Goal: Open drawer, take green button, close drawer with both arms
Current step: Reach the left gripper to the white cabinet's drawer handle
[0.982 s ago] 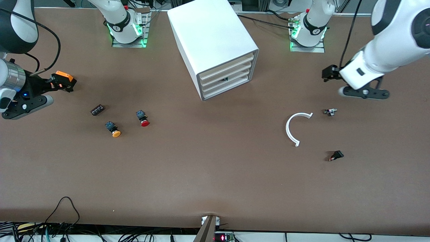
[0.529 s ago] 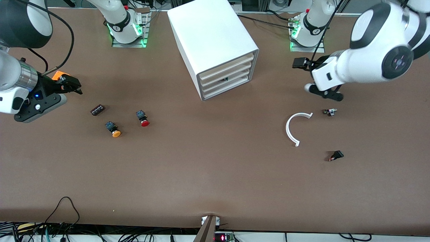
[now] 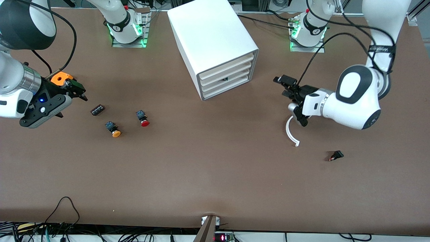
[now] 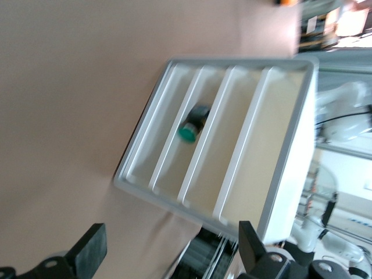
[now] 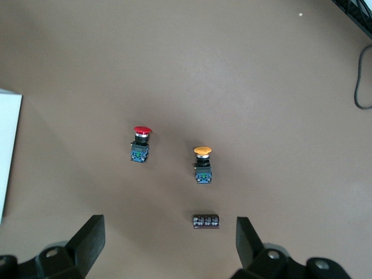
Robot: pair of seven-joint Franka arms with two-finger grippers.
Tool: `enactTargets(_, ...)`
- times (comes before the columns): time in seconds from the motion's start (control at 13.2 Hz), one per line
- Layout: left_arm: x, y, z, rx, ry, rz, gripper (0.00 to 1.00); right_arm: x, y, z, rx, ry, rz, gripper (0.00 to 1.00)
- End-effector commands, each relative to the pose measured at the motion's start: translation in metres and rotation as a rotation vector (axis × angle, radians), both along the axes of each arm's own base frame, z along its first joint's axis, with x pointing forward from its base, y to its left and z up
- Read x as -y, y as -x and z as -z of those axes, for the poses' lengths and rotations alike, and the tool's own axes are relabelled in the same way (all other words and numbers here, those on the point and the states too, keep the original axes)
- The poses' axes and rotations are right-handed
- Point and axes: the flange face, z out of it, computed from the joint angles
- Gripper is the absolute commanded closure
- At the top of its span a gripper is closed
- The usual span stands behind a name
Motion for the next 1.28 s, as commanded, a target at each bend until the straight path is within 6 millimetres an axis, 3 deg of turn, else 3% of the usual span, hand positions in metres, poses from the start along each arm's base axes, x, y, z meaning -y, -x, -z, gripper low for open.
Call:
enactTargets(0.0,0.002,0.01,0.048,0.063,0.206,-0.033,0.0,-0.003,-0.013,0.016,-0.003,-0.02,-0.142,0.0)
enactTargets(0.08,0.002,0.018,0.068,0.065,0.259,-0.045,0.0,-0.004,-0.018,0.027,-0.008,-0.022,-0.179,0.0)
enactTargets(0.15,-0.001,0.021,0.111,0.022,0.26,-0.065,0.0,-0.008,-0.025,0.039,-0.005,-0.033,-0.195,0.0)
enactTargets(0.23,0.009,0.025,0.139,-0.013,0.275,-0.082,0.0,-0.012,-0.032,0.051,0.006,-0.048,-0.194,0.0)
enactTargets(0.38,0.042,0.03,0.145,-0.03,0.289,-0.097,0.0,-0.035,-0.037,0.061,0.032,-0.045,-0.23,0.0)
enactTargets(0.53,0.055,0.041,0.168,-0.075,0.313,-0.109,0.0,-0.049,-0.04,0.07,0.038,-0.024,-0.255,0.0)
enactTargets(0.68,0.07,0.053,0.18,-0.095,0.341,-0.079,0.07,-0.055,-0.047,0.078,0.07,-0.028,-0.258,0.0)
enactTargets(0.91,0.097,0.076,0.19,-0.116,0.372,-0.031,0.3,-0.102,-0.047,0.089,0.109,-0.029,-0.338,0.0)
enactTargets(1.21,0.096,0.088,0.2,-0.109,0.392,-0.015,0.38,-0.156,-0.042,0.107,0.135,-0.03,-0.409,0.0)
